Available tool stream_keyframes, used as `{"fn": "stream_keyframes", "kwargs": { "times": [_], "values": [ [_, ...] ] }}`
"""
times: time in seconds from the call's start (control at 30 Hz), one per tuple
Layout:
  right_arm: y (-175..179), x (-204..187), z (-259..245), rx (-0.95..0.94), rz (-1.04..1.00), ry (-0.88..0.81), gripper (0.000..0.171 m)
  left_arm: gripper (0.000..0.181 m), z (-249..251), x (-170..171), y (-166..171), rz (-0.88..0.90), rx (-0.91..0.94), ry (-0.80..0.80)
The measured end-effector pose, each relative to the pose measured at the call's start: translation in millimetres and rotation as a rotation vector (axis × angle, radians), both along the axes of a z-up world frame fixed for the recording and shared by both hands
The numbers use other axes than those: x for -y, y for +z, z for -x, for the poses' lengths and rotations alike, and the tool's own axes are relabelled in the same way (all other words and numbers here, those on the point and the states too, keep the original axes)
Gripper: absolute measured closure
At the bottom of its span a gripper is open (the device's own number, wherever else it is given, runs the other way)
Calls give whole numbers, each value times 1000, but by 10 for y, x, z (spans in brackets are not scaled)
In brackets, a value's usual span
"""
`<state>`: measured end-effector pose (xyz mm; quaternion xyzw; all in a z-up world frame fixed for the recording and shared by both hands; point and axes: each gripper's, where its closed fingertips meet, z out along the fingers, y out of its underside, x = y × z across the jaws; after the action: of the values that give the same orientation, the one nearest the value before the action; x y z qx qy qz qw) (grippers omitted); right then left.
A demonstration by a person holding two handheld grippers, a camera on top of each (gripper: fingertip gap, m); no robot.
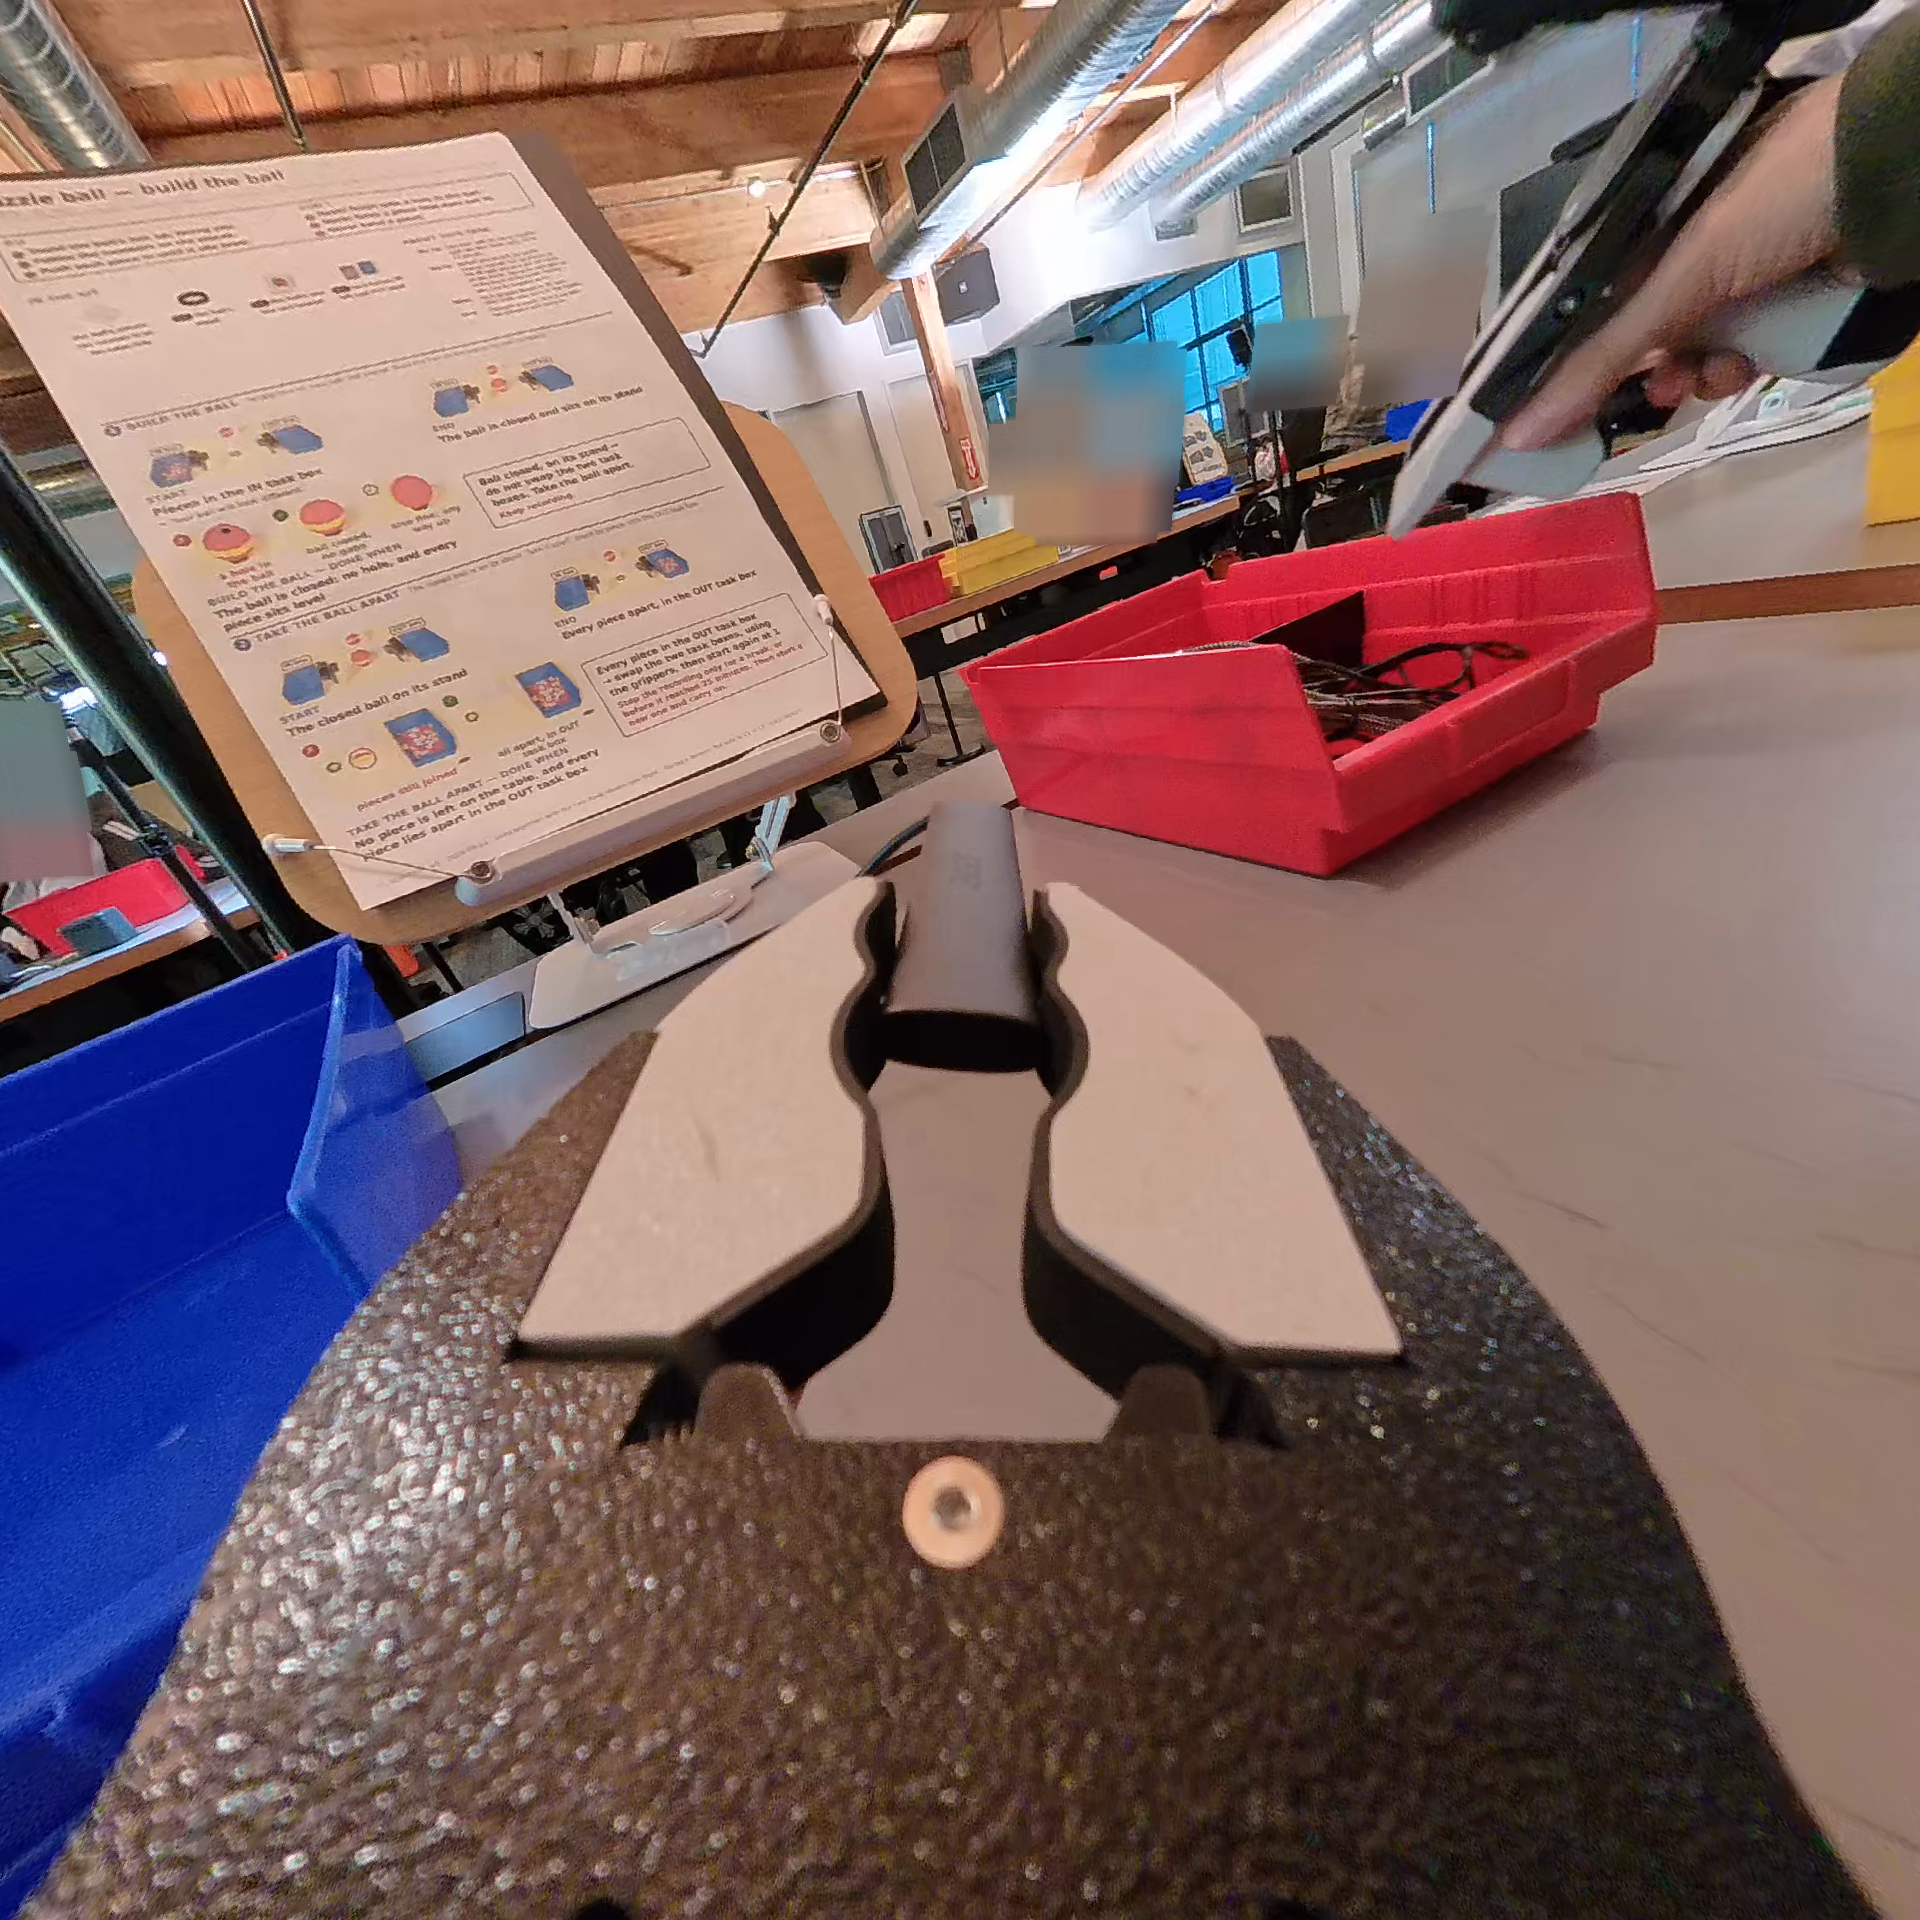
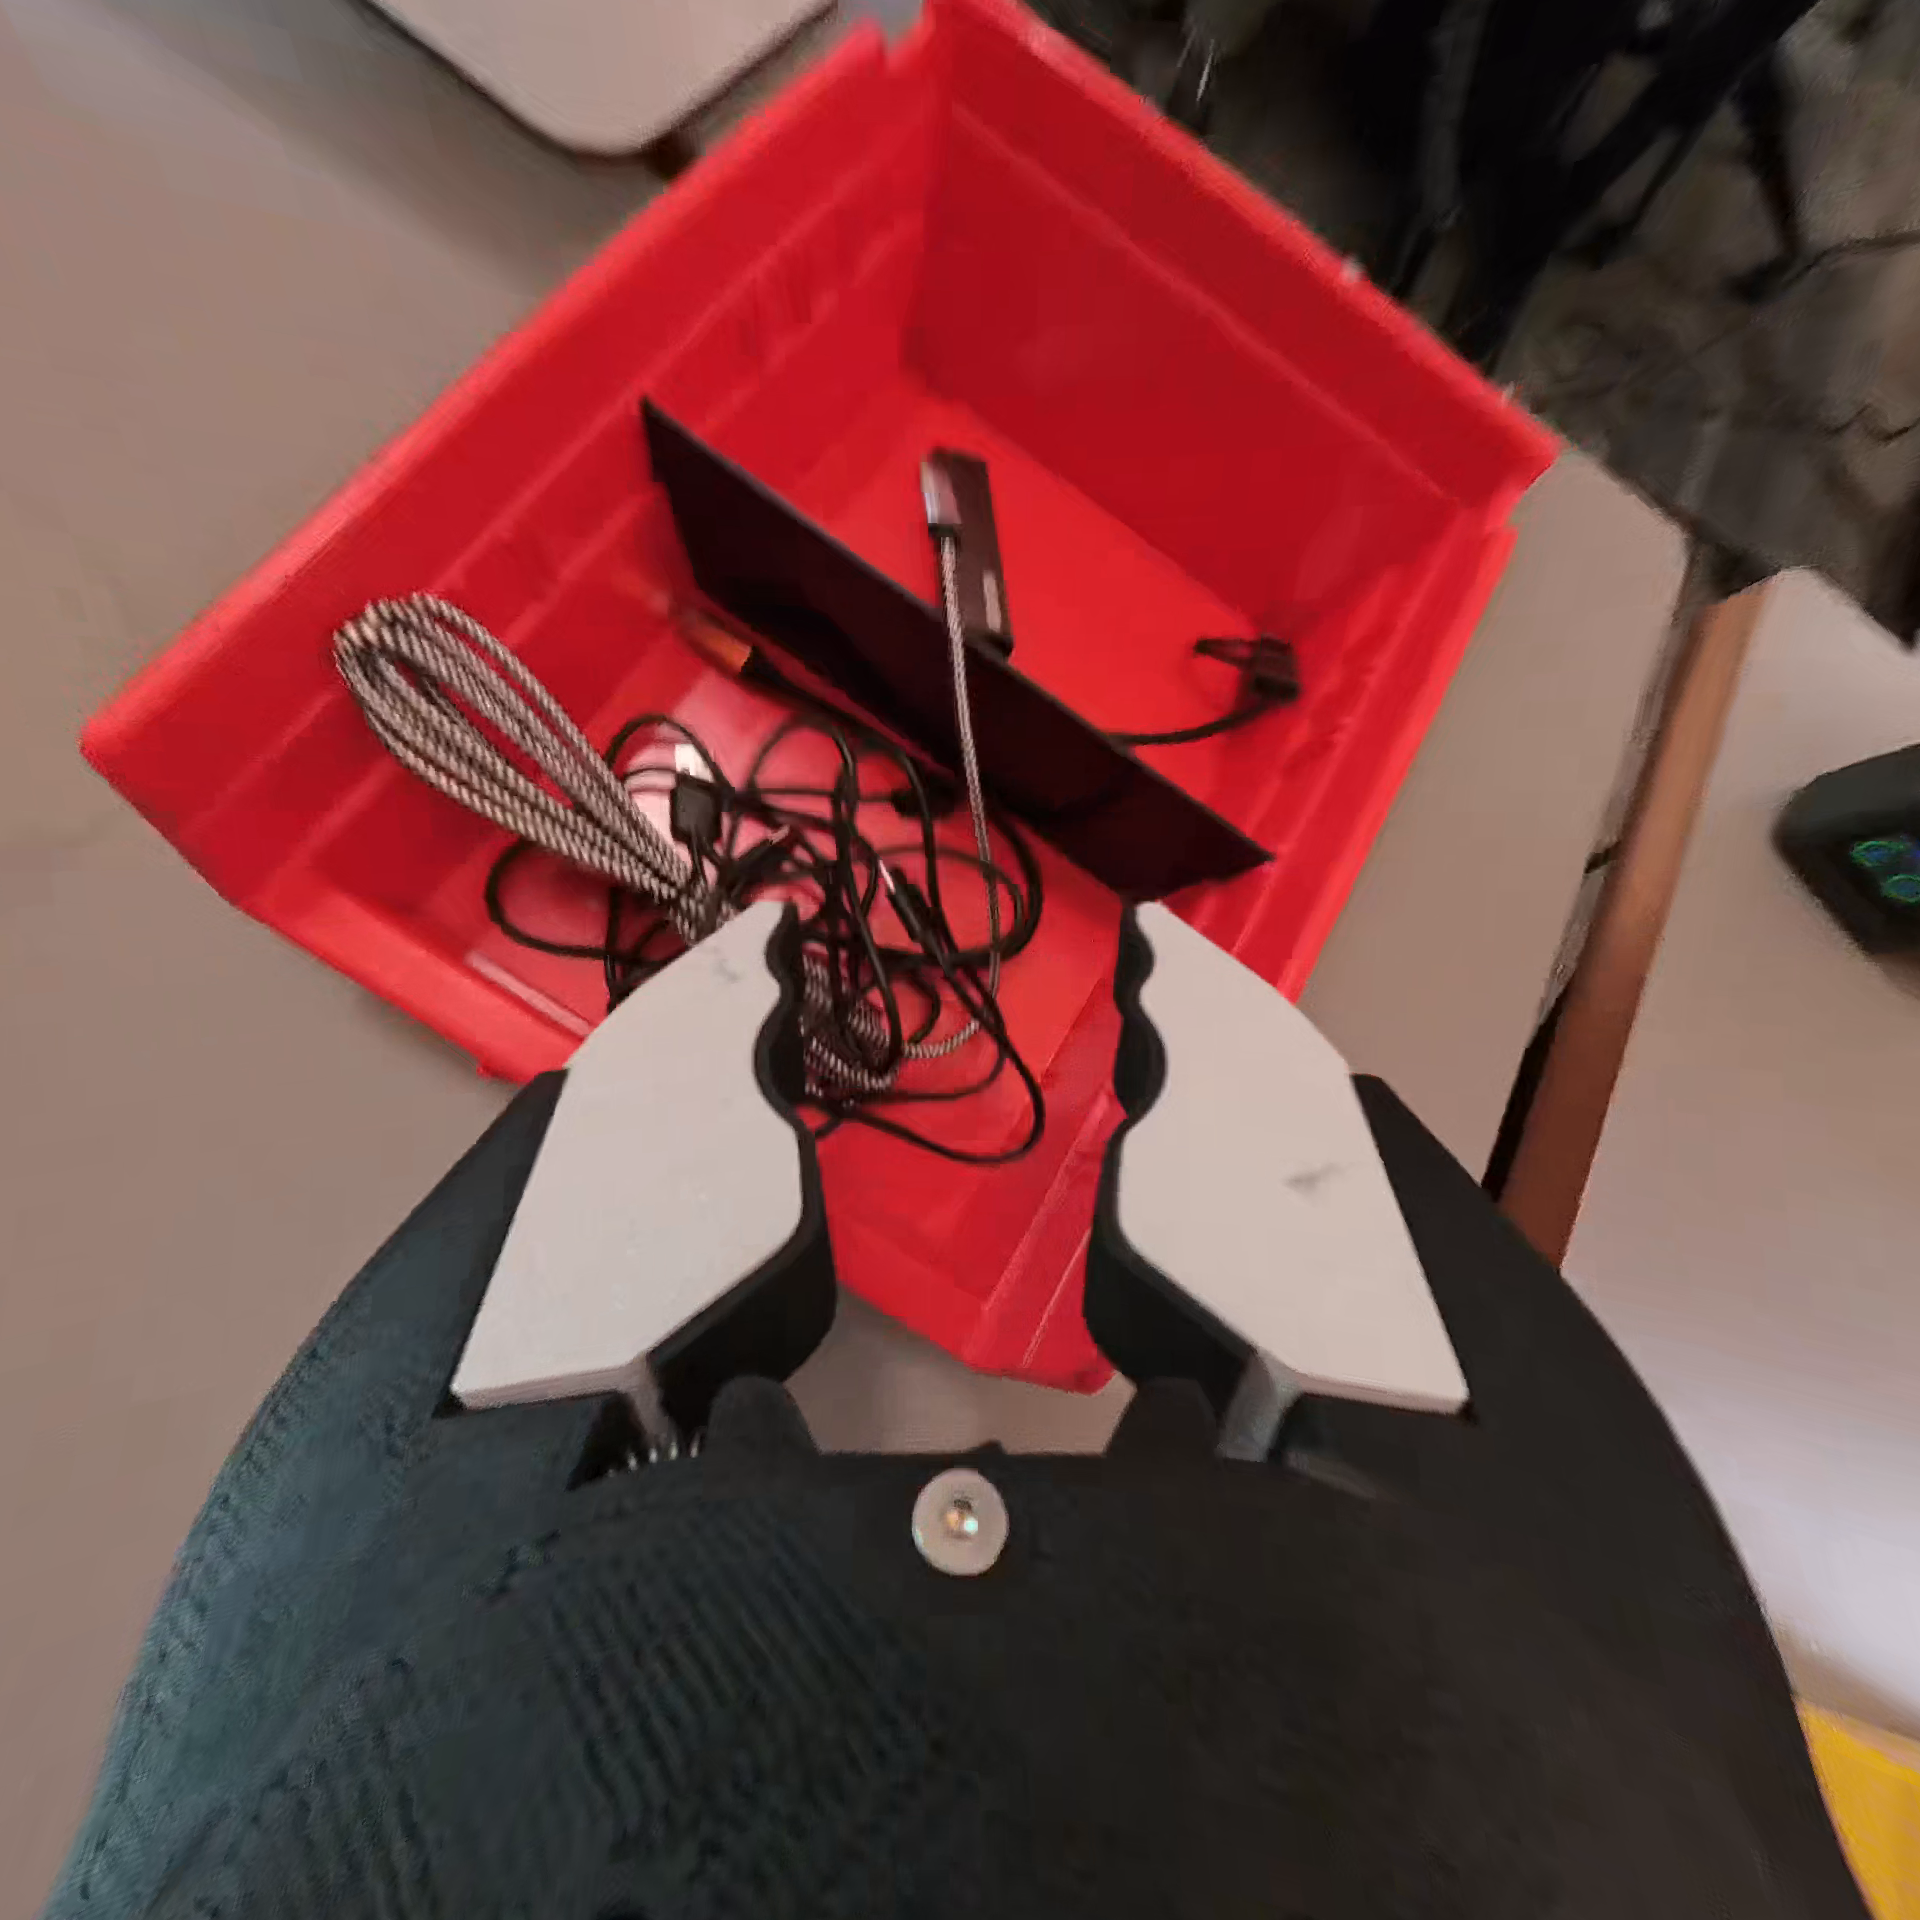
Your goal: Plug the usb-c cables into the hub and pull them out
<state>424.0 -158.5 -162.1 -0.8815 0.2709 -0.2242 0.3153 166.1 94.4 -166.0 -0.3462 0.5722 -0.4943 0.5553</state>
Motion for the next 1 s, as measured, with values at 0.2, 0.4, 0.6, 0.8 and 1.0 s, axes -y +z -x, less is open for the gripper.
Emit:
{"fn": "stream_keyframes", "kwargs": {
  "times": [0.2,0.4,0.6,0.8,1.0],
  "values": [
    [455,-851,967,109,-313,461,100,157,5,114,-6,-7,-9,-85],
    [641,-1529,2359,226,-538,915,105,157,214,372,247,26,-3,-408],
    [685,-1713,2946,300,-501,1119,119,157,646,380,635,239,27,-823],
    [592,-1794,3169,232,-526,1169,129,157,799,381,608,313,21,-983],
    [444,-1784,3308,68,-597,1181,148,156,858,503,548,272,14,-1034]
  ]
}}
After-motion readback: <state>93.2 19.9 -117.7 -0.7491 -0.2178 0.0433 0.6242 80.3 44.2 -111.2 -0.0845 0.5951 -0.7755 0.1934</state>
